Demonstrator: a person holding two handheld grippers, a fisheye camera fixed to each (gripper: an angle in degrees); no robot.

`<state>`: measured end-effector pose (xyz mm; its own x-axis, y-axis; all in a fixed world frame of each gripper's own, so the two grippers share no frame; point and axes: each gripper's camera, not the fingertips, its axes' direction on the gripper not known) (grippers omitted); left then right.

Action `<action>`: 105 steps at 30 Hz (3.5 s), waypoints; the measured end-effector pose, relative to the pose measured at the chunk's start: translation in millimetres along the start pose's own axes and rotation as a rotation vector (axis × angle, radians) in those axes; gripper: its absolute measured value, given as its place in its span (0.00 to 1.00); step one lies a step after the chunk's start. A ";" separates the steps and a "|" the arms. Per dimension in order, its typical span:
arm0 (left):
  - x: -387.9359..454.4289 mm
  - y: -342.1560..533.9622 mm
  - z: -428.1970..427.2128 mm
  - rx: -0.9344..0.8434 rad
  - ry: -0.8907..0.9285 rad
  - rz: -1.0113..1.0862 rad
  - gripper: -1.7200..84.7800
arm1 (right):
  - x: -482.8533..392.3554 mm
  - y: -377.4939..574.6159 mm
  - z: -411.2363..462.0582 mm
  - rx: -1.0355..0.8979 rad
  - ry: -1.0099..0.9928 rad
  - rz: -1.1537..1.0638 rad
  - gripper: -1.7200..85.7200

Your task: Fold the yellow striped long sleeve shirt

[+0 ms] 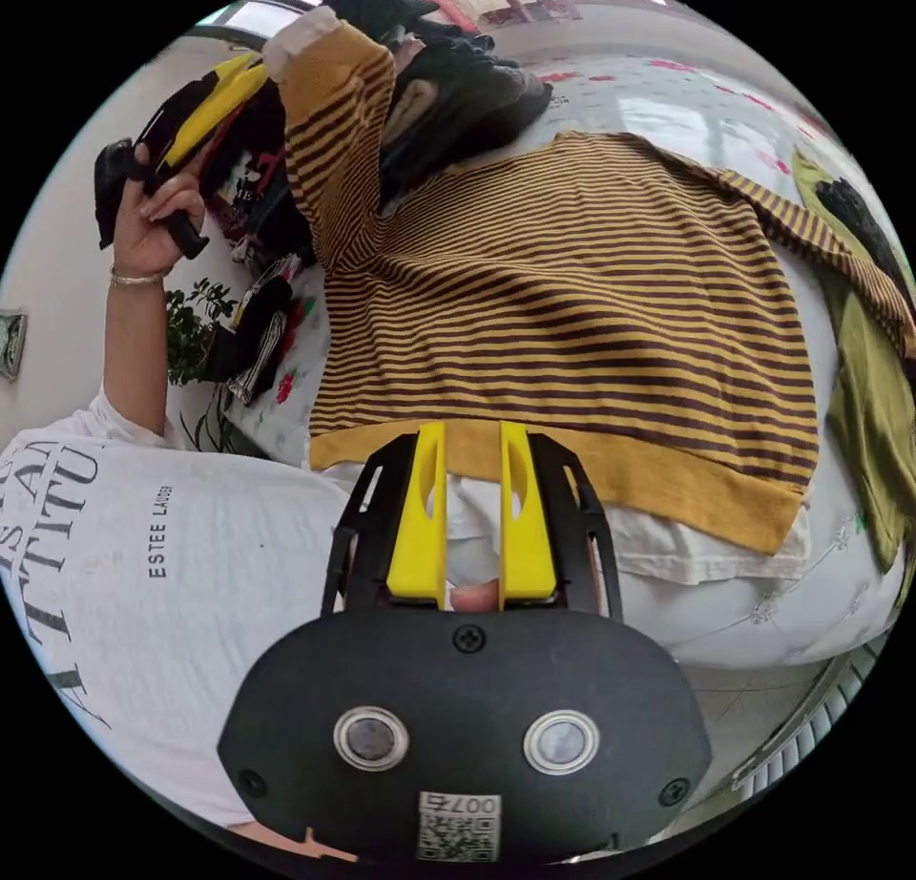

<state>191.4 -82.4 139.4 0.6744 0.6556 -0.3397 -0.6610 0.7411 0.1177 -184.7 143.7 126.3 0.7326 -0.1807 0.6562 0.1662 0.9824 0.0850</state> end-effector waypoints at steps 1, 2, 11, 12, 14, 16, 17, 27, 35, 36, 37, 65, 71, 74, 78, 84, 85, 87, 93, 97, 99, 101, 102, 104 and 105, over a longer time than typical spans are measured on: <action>2.2 14.0 19.6 -0.057 -0.046 -0.031 0.14 | 13.2 3.1 -7.6 0.018 0.013 0.023 0.11; -0.5 34.3 32.7 -0.105 -0.080 -0.080 0.14 | 20.0 5.0 -11.0 0.027 0.025 0.036 0.11; -34.7 232.0 15.6 -0.510 -0.485 -0.768 0.16 | 138.2 13.3 -67.4 0.103 0.330 0.299 0.14; -32.6 238.3 15.0 -0.531 -0.498 -0.795 0.17 | 151.9 7.7 -65.2 0.069 0.336 0.305 0.14; -23.3 248.6 24.4 -0.588 -0.512 -0.847 0.17 | 167.6 -2.8 -52.1 -0.012 0.327 0.289 0.14; -13.7 236.3 32.3 -0.594 -0.538 -0.811 0.14 | 169.5 -13.3 -36.9 -0.084 0.393 0.246 0.12; -10.9 225.4 41.2 -0.639 -0.560 -0.771 0.13 | 165.9 -15.8 -34.9 -0.095 0.402 0.208 0.12; -14.8 212.1 21.7 -0.773 -0.555 -0.627 0.05 | 182.3 -11.9 -71.2 -0.223 0.133 0.078 0.07; -11.8 203.6 -10.6 -0.598 -0.575 -0.812 0.03 | 272.2 -73.1 -180.9 0.300 0.283 0.329 0.12; -11.9 201.4 -12.2 -0.598 -0.577 -0.809 0.03 | 293.8 -86.3 -193.5 0.357 0.267 0.379 0.13; -12.0 196.8 -15.4 -0.604 -0.588 -0.797 0.02 | 314.0 -99.7 -203.0 0.395 0.259 0.421 0.13; -54.3 173.0 -35.7 -0.351 -0.377 -0.702 0.03 | -139.6 -22.6 -105.1 0.715 -0.072 -0.655 0.07; -74.3 208.2 -69.9 -0.286 -0.335 -0.675 0.09 | -198.9 33.3 50.5 0.106 -0.110 -0.837 0.07; -92.0 224.8 -75.7 -0.275 -0.288 -0.692 0.11 | -181.7 35.8 78.4 0.018 -0.003 -0.787 0.07; -113.9 229.6 -74.1 -0.249 -0.240 -0.703 0.12 | -133.6 2.6 89.3 0.037 0.171 -0.603 0.07; -146.1 215.2 -42.5 -0.326 -0.231 -0.673 0.12 | -57.9 -65.5 131.5 -0.018 0.327 -0.332 0.06; -149.0 210.6 -33.2 -0.356 -0.243 -0.662 0.12 | -50.0 -77.4 146.3 -0.046 0.350 -0.311 0.05; -148.4 201.8 -22.7 -0.392 -0.279 -0.623 0.11 | -38.8 -91.7 173.5 -0.116 0.413 -0.282 0.05; -145.5 198.7 -24.7 -0.458 -0.294 -0.554 0.09 | 0.7 -93.5 170.6 -0.152 0.399 -0.291 0.03; -146.3 207.7 -30.1 -0.474 -0.268 -0.588 0.07 | 21.1 -93.7 145.5 -0.125 0.442 -0.222 0.03; -146.2 206.9 -35.4 -0.454 -0.261 -0.591 0.07 | 17.5 -102.4 129.1 -0.097 0.359 -0.231 0.04; -151.2 201.0 -45.9 -0.397 -0.247 -0.606 0.07 | 9.4 -114.5 107.4 -0.001 0.307 -0.260 0.05; -153.6 198.5 -48.0 -0.386 -0.248 -0.608 0.07 | 5.2 -127.9 97.1 0.048 0.291 -0.279 0.05; -164.8 186.5 -49.6 -0.358 -0.252 -0.595 0.08 | 1.5 -157.6 94.1 0.081 0.303 -0.288 0.06; -167.7 183.4 -48.0 -0.357 -0.249 -0.589 0.08 | 0.2 -180.2 99.9 0.078 0.314 -0.305 0.06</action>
<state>-58.7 -63.3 173.1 0.9778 0.2080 -0.0252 -0.2038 0.9164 -0.3446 -280.5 -28.7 186.0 0.8246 -0.4567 0.3338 0.3647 0.8803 0.3035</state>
